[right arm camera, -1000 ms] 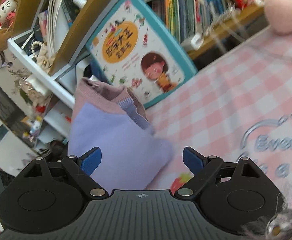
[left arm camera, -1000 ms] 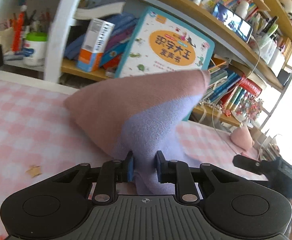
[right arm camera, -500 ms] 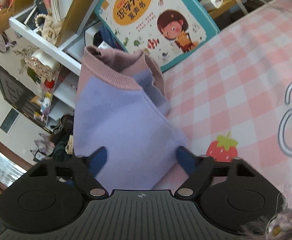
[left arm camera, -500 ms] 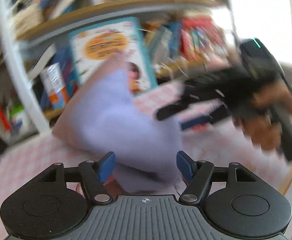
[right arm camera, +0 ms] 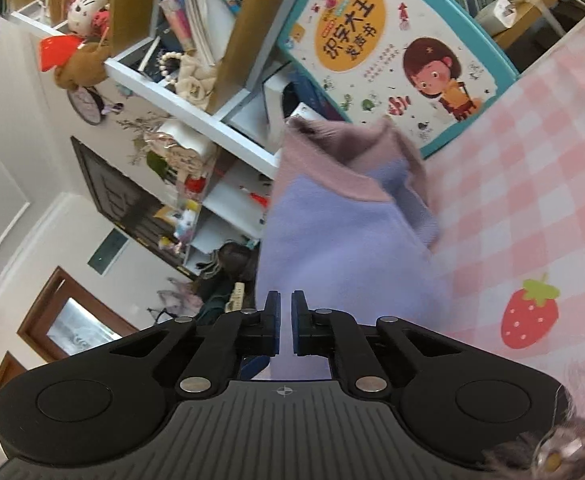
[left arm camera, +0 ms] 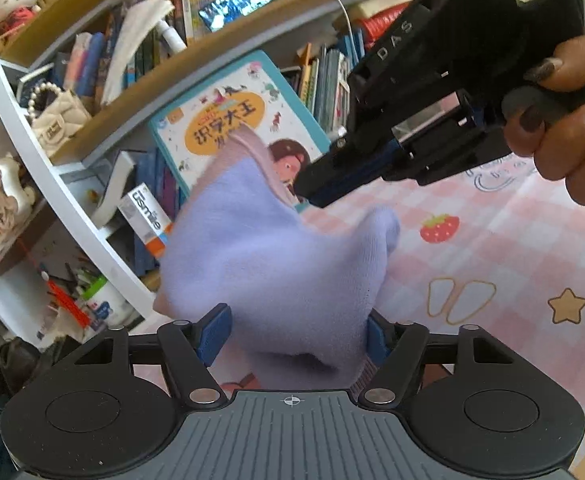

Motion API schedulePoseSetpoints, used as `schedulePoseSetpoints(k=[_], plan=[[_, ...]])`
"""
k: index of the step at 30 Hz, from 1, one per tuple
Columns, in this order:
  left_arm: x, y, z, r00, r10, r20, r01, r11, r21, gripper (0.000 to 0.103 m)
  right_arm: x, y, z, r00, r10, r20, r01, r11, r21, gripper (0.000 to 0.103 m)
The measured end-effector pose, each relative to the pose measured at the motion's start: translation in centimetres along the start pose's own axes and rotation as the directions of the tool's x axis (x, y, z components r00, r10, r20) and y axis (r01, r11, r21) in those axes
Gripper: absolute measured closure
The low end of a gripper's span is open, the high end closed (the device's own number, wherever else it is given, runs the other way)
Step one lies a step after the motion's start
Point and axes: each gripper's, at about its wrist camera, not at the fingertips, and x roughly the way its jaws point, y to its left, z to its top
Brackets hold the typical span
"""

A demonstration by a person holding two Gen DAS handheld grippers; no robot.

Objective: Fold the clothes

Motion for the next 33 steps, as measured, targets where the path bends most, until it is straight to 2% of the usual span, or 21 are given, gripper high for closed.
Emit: schedulePoseSetpoints(k=[1,2,3,5,8,11,15,16,18,20,24,29,31,32,33], plan=[[-0.1,0.2,0.0,1.0,0.002,0.006,-0.002,1.0,-0.007,0.045,0.0,0.1,0.1,1.0,-0.012,0.001,0.012,1.0,-0.006,0.094],[-0.1,0.4,0.0,1.0,0.004,0.013,-0.004,1.0,-0.013,0.055,0.0,0.1,0.1,0.999,-0.032,0.005,0.032,0.999,-0.011,0.09],[-0.2,0.5,0.0,1.0,0.006,0.019,-0.006,1.0,-0.02,0.064,-0.1,-0.1,0.2,0.998,-0.059,0.014,0.06,0.998,-0.011,0.07],[-0.7,1.4,0.1,0.999,0.025,0.037,-0.024,0.999,-0.047,0.07,-0.4,-0.6,0.5,0.993,-0.111,0.034,0.111,0.994,0.0,0.048],[-1.1,3.8,0.6,0.998,0.027,0.065,-0.019,0.991,-0.134,0.074,-0.7,-1.8,0.9,0.989,-0.137,0.049,0.134,0.989,0.063,0.044],[-1.6,5.4,1.1,0.997,0.002,0.08,0.014,0.98,-0.197,0.074,-0.2,-3.0,0.7,0.995,-0.095,0.02,0.092,0.988,0.127,0.041],[-1.5,4.7,0.8,0.997,0.01,0.07,0.001,0.987,-0.16,0.074,0.9,-3.4,0.0,0.999,-0.03,-0.019,0.033,0.984,0.177,0.041],[-1.4,4.4,0.7,0.998,0.015,0.066,-0.005,0.989,-0.147,0.074,0.9,-3.3,-0.2,0.999,-0.035,-0.016,0.037,0.985,0.171,0.041],[-1.4,4.0,0.3,0.998,0.017,0.056,-0.01,0.991,-0.13,0.074,1.1,-3.0,-0.3,0.998,-0.054,-0.02,0.057,0.988,0.146,0.051],[-1.3,3.9,-0.2,0.999,0.012,0.043,-0.006,0.992,-0.123,0.074,1.4,-3.2,-0.4,0.998,-0.061,-0.026,0.064,0.986,0.151,0.052],[-1.6,4.3,-0.7,0.999,0.002,0.043,0.004,0.992,-0.126,0.077,2.0,-3.9,-0.4,0.996,-0.081,-0.04,0.086,0.981,0.175,0.049],[-2.5,5.2,-0.4,0.996,0.003,0.09,0.011,0.986,-0.164,0.084,3.7,-4.1,-0.8,0.996,-0.012,-0.083,0.028,0.98,0.198,0.048],[-3.0,5.5,-0.2,0.993,0.004,0.114,0.015,0.985,-0.172,0.085,4.1,-3.9,-0.9,0.996,0.012,-0.09,0.006,0.979,0.203,0.068],[-3.3,5.7,-0.2,0.993,0.003,0.12,0.018,0.984,-0.177,0.086,4.0,-3.9,-1.0,0.996,0.025,-0.085,-0.007,0.977,0.213,0.086],[-3.5,5.9,-0.3,0.992,0.002,0.126,0.021,0.983,-0.183,0.086,3.8,-3.8,-1.0,0.996,0.042,-0.074,-0.025,0.976,0.217,0.093]])
